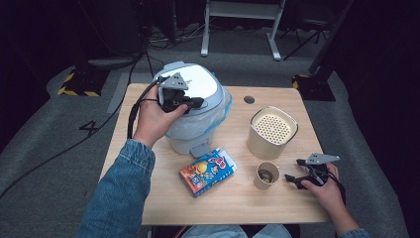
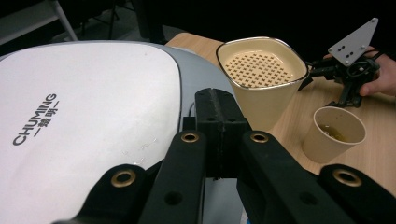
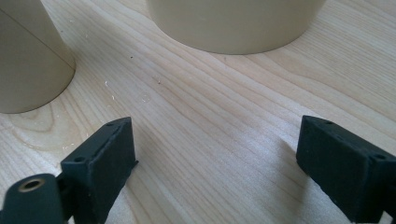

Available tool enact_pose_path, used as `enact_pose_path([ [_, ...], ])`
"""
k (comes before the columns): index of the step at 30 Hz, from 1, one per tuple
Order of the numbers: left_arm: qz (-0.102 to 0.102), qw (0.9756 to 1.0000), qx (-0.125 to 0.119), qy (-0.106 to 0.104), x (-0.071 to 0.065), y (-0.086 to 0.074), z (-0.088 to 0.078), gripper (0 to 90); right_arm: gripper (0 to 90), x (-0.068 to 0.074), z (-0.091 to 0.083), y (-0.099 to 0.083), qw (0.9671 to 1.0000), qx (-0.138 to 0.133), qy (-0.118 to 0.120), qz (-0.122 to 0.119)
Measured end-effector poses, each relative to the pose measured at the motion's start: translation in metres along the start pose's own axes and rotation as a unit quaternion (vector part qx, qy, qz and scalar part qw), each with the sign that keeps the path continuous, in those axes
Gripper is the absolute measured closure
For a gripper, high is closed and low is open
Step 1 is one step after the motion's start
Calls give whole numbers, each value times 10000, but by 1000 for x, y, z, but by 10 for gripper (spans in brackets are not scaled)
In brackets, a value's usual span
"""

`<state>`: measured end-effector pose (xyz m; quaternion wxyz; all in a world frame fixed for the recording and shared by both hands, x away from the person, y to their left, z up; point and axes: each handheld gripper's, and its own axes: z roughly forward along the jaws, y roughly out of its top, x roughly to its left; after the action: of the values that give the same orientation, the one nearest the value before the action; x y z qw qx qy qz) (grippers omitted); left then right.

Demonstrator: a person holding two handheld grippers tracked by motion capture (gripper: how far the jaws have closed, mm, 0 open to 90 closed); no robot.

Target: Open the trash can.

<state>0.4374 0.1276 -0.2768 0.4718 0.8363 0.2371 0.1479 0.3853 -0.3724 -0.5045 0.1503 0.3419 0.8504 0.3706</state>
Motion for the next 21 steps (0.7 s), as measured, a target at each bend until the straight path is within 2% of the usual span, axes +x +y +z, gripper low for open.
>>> enact_pose_path([
  [4, -37, 10000, 64, 3, -1, 1, 1, 900, 117, 0, 0, 0, 10000, 1, 1, 4],
  [7, 27, 9998, 197, 61, -3, 4, 1, 900, 116, 0, 0, 0, 10000, 3, -5, 2],
  [11, 111, 9996, 212, 127, -3, 4, 1, 900, 116, 0, 0, 0, 10000, 2, 1, 5],
  [12, 81, 9997, 188, 109, -3, 3, 1, 900, 117, 0, 0, 0, 10000, 1, -2, -1],
  [14, 30, 9998, 165, -65, -3, 2, 2, 900, 116, 0, 0, 0, 10000, 3, -3, 5],
  [19, 27, 9999, 116, -91, -4, 2, 4, 900, 116, 0, 0, 0, 10000, 1, -4, 3],
  [20, -39, 9999, 63, -82, -5, 2, 2, 888, 116, 0, 0, 0, 10000, 1, -6, 8],
  [21, -39, 9999, 63, -82, -5, 2, 2, 824, 116, 0, 0, 0, 10000, 2, -7, 8],
])
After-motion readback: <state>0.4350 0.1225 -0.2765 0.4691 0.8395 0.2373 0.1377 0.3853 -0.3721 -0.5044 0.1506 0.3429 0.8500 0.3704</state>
